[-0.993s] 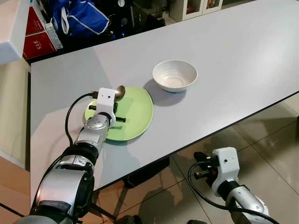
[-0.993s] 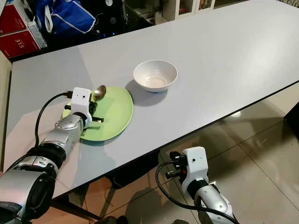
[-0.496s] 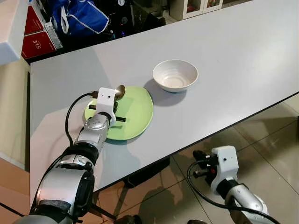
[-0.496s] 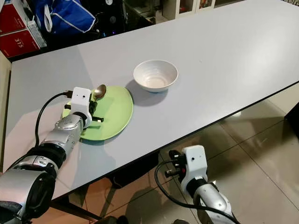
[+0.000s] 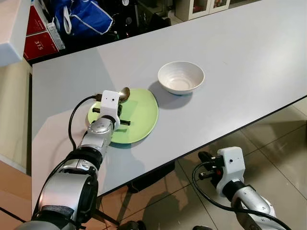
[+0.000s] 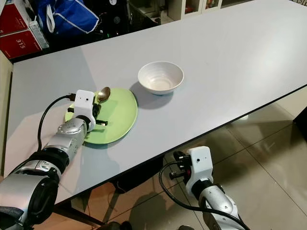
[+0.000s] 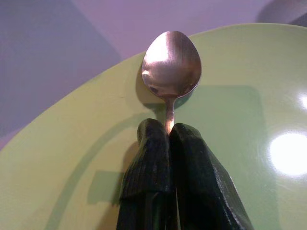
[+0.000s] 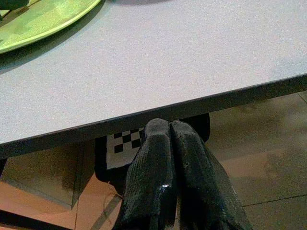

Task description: Setting the table

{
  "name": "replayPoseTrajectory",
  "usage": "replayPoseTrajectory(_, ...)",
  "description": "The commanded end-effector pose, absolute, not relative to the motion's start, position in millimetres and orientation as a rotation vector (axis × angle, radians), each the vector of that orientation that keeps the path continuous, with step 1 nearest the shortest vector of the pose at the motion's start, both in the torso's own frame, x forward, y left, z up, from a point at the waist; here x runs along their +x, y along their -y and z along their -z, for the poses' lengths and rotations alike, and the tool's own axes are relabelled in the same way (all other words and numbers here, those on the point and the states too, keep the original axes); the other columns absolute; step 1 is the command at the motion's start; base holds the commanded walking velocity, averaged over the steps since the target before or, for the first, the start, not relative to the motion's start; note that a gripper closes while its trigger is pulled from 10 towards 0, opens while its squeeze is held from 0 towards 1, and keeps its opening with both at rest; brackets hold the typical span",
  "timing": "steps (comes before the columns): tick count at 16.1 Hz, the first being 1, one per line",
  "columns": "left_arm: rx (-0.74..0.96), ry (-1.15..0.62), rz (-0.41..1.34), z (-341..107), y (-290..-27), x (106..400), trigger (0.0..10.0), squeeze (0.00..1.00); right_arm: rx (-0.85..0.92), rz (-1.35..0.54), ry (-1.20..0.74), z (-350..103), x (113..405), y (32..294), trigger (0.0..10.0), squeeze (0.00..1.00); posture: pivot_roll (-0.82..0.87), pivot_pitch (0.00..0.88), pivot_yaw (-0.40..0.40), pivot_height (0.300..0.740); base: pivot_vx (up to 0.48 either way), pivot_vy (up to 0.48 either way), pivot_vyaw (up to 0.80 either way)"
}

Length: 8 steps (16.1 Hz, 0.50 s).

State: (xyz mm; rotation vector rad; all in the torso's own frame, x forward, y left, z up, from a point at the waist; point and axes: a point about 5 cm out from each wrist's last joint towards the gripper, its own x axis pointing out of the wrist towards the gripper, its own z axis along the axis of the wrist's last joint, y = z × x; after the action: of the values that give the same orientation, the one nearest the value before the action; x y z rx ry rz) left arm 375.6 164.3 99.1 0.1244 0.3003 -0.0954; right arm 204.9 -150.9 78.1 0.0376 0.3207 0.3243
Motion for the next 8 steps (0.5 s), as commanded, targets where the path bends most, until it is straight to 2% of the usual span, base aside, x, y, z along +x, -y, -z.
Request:
replayPoseTrajectory(1,0.121,-0.369,0.088,-83.7,-165.8,368.2,0.0,0.0,0.038,-0.328,-0.331,-76.4,205.6,151.5,10.0,0.0,-0.13,0.076,0.097,0.74,0.0,0.0,0.0)
replayPoseTrajectory(8,0.117,-0.363,0.088,-81.1,-159.6,366.9,0.0,0.0,0.027,-0.33,-0.331,-77.1,208.3,155.9,10.0,0.0,-0.13,0.061,0.076,0.74,0.0,0.0,0.0)
